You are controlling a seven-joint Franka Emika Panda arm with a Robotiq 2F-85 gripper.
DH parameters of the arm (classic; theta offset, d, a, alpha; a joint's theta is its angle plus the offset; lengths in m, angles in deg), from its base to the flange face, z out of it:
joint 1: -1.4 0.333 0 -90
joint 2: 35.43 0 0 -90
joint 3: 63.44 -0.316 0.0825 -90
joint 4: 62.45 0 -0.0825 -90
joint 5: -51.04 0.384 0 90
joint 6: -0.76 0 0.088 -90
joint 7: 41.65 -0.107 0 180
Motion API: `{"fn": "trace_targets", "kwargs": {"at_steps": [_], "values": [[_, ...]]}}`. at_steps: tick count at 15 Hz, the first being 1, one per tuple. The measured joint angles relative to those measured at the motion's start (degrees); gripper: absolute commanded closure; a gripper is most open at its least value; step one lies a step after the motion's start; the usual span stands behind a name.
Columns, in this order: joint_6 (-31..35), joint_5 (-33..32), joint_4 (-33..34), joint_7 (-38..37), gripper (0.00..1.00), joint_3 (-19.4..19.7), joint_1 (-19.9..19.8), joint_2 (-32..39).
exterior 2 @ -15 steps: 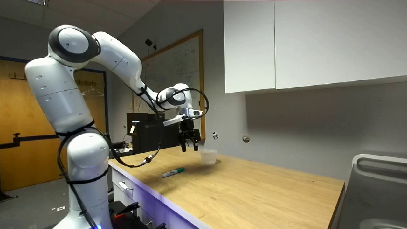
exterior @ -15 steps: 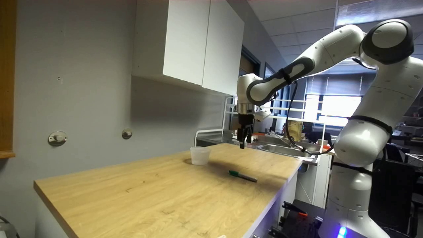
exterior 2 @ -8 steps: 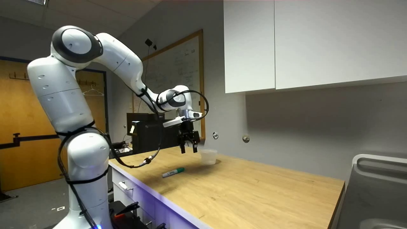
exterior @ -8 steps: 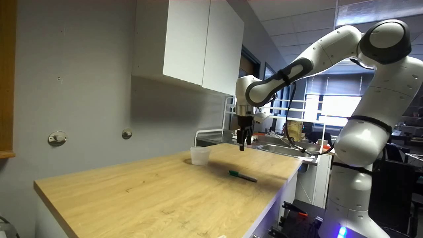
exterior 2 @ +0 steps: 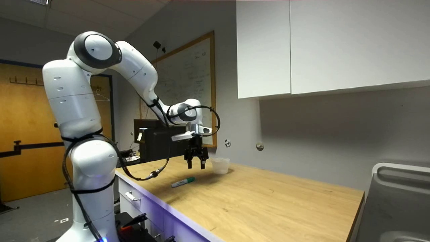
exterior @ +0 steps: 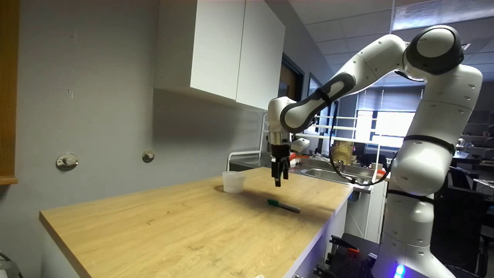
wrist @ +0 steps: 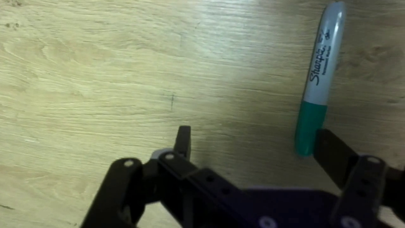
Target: Put the green marker in the clear bowl
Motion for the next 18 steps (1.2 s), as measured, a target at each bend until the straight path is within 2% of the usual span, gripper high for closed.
{"fn": "trace_targets", "kwargs": {"at_steps": [8, 15, 16, 18], "values": [[1.82, 2.51, 0.84, 0.00, 0.00, -0.60, 2.81, 4.69], [1.82, 3.61, 1.81, 0.27, 0.00, -0.77, 3.53, 8.69], [1.82, 3.92, 1.94, 0.34, 0.25, -0.74, 3.52, 9.54], [1.81, 4.48, 2.15, 0.43, 0.32, -0.69, 3.51, 11.09]]}}
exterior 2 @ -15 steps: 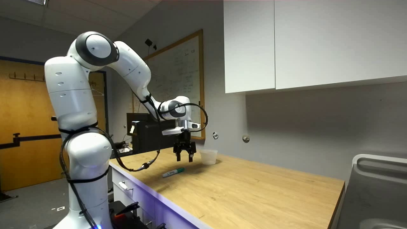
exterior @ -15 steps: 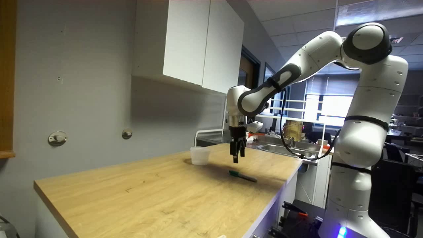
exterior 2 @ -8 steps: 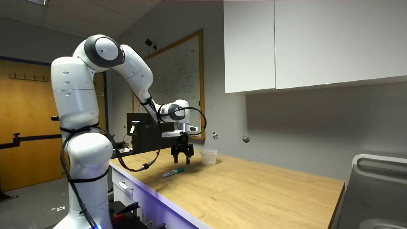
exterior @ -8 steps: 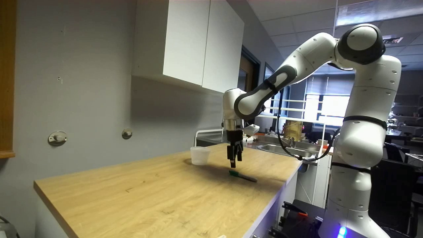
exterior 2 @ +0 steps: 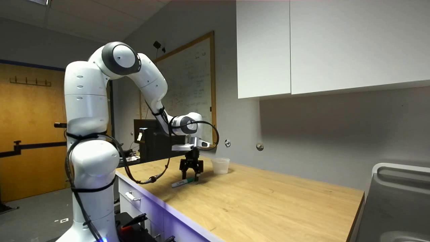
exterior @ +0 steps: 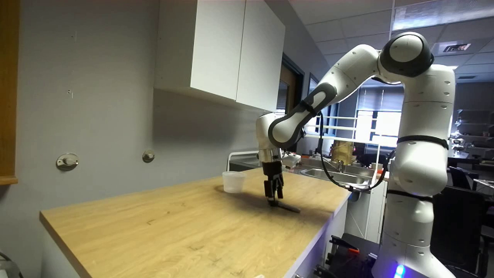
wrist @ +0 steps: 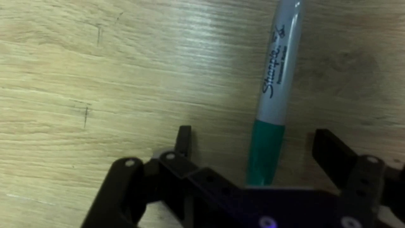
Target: Put the green marker in the clear bowl
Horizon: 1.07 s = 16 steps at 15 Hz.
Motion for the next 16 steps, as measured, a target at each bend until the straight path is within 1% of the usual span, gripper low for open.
{"fn": "trace_targets", "kwargs": {"at_steps": [1, 2, 4, 7, 8, 9, 10, 16], "values": [[0.00, 0.02, 0.08, 0.00, 0.40, 0.02, -0.01, 0.60], [-0.03, 0.07, 0.25, 0.00, 0.50, 0.03, -0.01, 1.04], [-0.33, 0.08, 0.73, 0.00, 0.63, 0.03, -0.01, 1.26], [-0.80, 0.07, 1.31, 0.00, 0.87, 0.03, -0.01, 1.26], [-0.96, 0.07, 1.46, 0.00, 0.92, 0.03, -0.01, 1.26], [-1.24, 0.07, 1.66, 0.00, 0.92, 0.03, -0.01, 1.26], [-1.46, 0.07, 1.81, 0.00, 0.89, 0.02, 0.00, 1.26], [-3.14, -0.37, 2.45, -1.36, 0.89, -0.08, 0.13, 0.82]]}}
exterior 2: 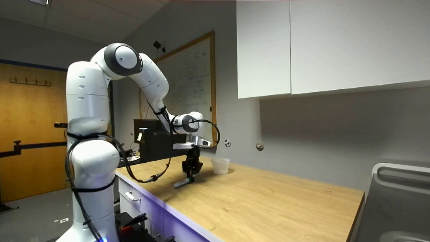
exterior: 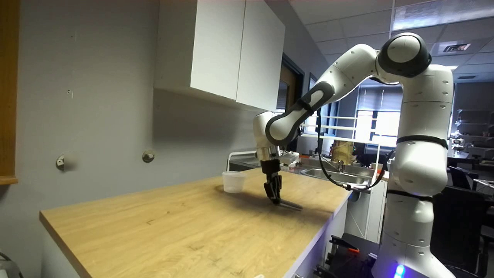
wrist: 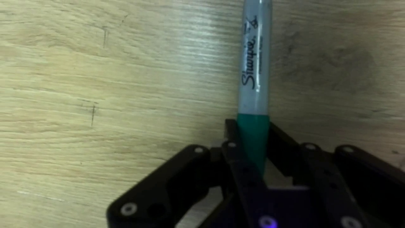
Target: Put the green marker in the clear bowl
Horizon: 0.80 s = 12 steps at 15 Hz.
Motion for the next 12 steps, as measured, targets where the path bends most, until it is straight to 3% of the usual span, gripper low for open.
{"fn": "trace_targets", "kwargs": {"at_steps": [12], "values": [[-0.12, -9.76, 3.49, -16.51, 0.88, -0.64, -0.85, -11.47]]}}
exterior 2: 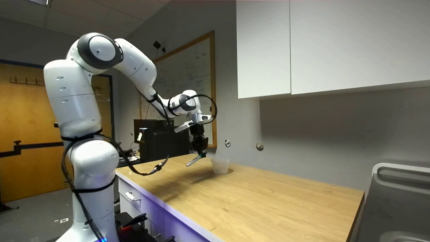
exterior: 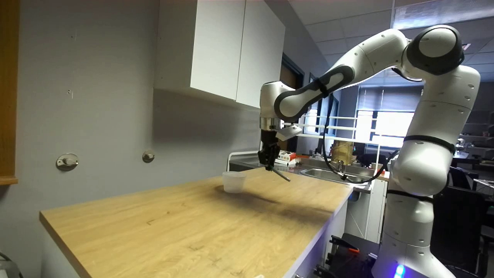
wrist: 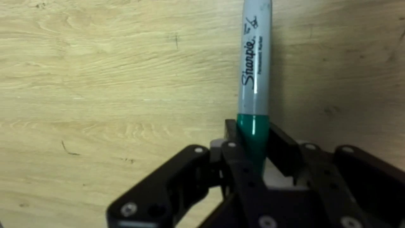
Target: Put the green marker in the clear bowl
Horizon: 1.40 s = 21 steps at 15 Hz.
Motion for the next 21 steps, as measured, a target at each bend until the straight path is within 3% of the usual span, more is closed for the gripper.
{"fn": "trace_targets", "kwargs": {"at_steps": [9, 21], "values": [[-0.97, -5.40, 14.19, -5.29, 0.88, -3.43, -0.21, 4.29], [3.54, -3.53, 34.38, 0.96, 0.89, -2.23, 1.37, 25.32]]}}
